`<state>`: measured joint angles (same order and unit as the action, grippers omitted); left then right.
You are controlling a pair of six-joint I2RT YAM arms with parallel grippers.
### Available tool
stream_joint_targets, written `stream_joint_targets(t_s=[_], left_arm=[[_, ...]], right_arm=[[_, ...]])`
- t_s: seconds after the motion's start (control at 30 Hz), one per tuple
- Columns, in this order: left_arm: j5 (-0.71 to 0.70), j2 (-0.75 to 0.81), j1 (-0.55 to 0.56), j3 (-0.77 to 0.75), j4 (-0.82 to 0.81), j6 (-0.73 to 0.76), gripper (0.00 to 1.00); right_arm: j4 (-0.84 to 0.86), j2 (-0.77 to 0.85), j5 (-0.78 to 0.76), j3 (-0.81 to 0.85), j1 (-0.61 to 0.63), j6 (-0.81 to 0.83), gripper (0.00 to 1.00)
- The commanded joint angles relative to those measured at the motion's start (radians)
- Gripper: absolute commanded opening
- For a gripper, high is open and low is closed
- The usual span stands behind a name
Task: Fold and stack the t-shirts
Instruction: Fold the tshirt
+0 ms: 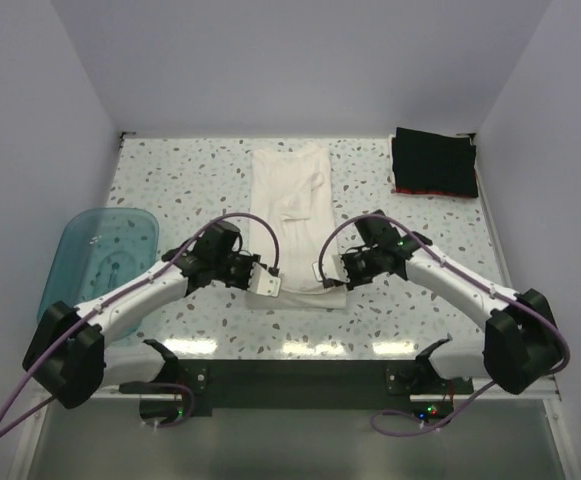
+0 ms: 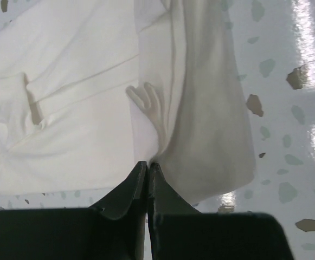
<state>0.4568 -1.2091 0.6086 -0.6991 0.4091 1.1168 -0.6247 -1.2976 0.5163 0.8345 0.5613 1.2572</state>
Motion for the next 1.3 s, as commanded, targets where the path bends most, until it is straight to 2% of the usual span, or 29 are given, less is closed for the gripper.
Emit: stream_joint_targets(t_s=[0.0, 0.3, 0.57, 0.73, 1.23, 1.27], left_arm=[[0.077, -0.068, -0.081, -0.089, -0.072, 0.098, 0.00], [0.155, -0.326, -0.228, -0.321, -0.095, 0.184, 0.00], [0.175, -0.513, -0.288, -0.496, -0.124, 0.219, 0.00], [0.175, -0.605, -0.311, -0.585, -0.128, 0.221, 0.00], [0.143, -0.728, -0.320, -0.623, -0.219, 0.224, 0.00], [0.138, -0.731, -0.320, -0.625, -0.230, 0.221, 0.05]], right_arm=[[0.026, -0.086, 0.090, 0.103, -0.043, 0.116, 0.00], [0.048, -0.319, 0.123, 0.327, -0.144, 0.171, 0.00], [0.056, -0.532, 0.126, 0.534, -0.201, 0.168, 0.00], [0.094, -0.594, 0.129, 0.580, -0.225, 0.142, 0.00], [0.148, -0.703, 0.116, 0.632, -0.261, 0.119, 0.00], [0.135, -0.713, 0.097, 0.652, -0.261, 0.120, 0.00]])
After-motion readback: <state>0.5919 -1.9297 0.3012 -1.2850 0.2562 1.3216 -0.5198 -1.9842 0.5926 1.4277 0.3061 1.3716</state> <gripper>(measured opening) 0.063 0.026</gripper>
